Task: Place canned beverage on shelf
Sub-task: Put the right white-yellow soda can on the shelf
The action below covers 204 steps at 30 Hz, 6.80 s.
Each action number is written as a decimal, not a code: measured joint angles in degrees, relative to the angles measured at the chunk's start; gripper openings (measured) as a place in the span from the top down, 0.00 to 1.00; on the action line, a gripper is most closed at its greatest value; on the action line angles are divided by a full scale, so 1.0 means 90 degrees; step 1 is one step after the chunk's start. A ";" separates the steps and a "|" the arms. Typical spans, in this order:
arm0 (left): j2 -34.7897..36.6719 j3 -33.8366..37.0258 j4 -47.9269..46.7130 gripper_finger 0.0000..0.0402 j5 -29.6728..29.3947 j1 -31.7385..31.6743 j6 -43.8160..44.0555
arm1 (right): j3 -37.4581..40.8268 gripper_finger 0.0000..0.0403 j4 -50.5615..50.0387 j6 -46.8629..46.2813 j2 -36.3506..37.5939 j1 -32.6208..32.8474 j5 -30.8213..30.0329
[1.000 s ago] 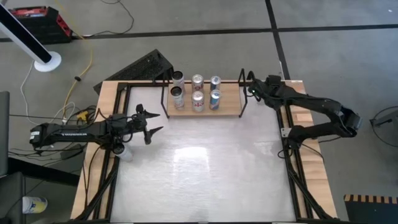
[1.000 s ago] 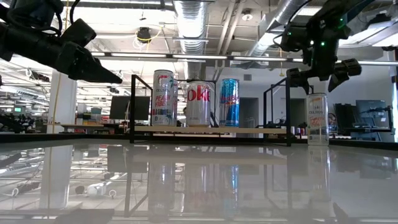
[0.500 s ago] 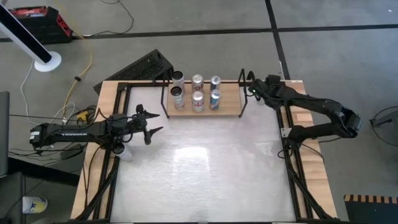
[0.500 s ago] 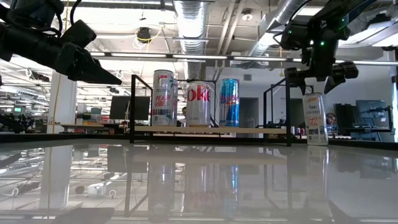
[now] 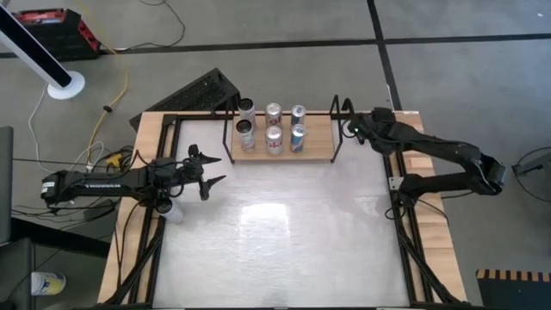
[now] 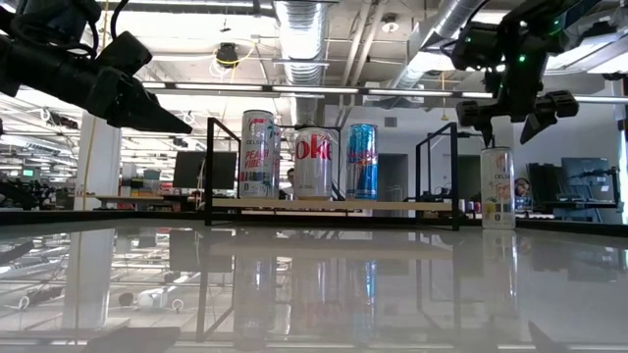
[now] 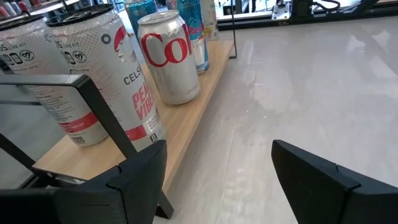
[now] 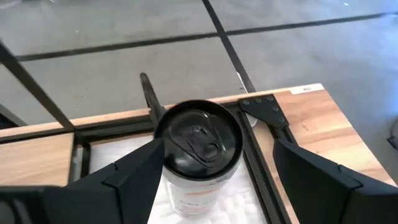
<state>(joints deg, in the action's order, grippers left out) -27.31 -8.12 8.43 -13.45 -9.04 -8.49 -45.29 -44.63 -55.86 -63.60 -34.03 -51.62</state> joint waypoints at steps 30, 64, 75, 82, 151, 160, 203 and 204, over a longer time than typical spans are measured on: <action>-0.0002 0.0000 0.0002 0.32 0.0000 0.0000 0.0009 | 0.0287 0.19 0.0670 0.0517 -0.0164 -0.0104 -0.0117; -0.0002 0.0002 -0.0019 0.32 0.0002 0.0000 0.0012 | 0.1138 0.31 0.1870 0.1762 -0.0142 -0.0450 0.0294; -0.0002 0.0002 -0.0022 0.32 0.0002 0.0000 -0.0048 | 0.0759 0.37 0.1624 0.1764 -0.0155 0.0124 0.0329; -0.0002 0.0002 -0.0022 0.32 0.0002 0.0000 -0.0054 | -0.0234 0.37 0.1649 0.2260 -0.0154 0.0938 -0.1304; -0.0002 -0.0056 -0.0019 0.32 0.0286 0.0000 -0.0270 | -0.1297 0.38 0.4044 0.2395 -0.2833 0.1194 -0.0415; -0.0002 -0.0056 -0.0024 0.32 0.0286 0.0000 -0.0267 | -0.1312 0.38 0.4033 0.2569 -0.2836 0.1182 -0.0410; -0.0002 -0.0056 -0.0058 0.32 0.0289 0.0000 -0.0250 | -0.2320 0.38 0.2650 0.3022 -0.2862 0.0600 0.1057; -0.0001 -0.0056 -0.0058 0.32 0.0289 0.0000 -0.0250 | -0.2320 0.38 0.2648 0.3024 -0.2862 0.0596 0.1055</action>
<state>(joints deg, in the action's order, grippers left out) -27.32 -8.62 7.90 -10.85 -9.04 -10.74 -66.17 -20.79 -28.65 -89.36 -28.67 -42.13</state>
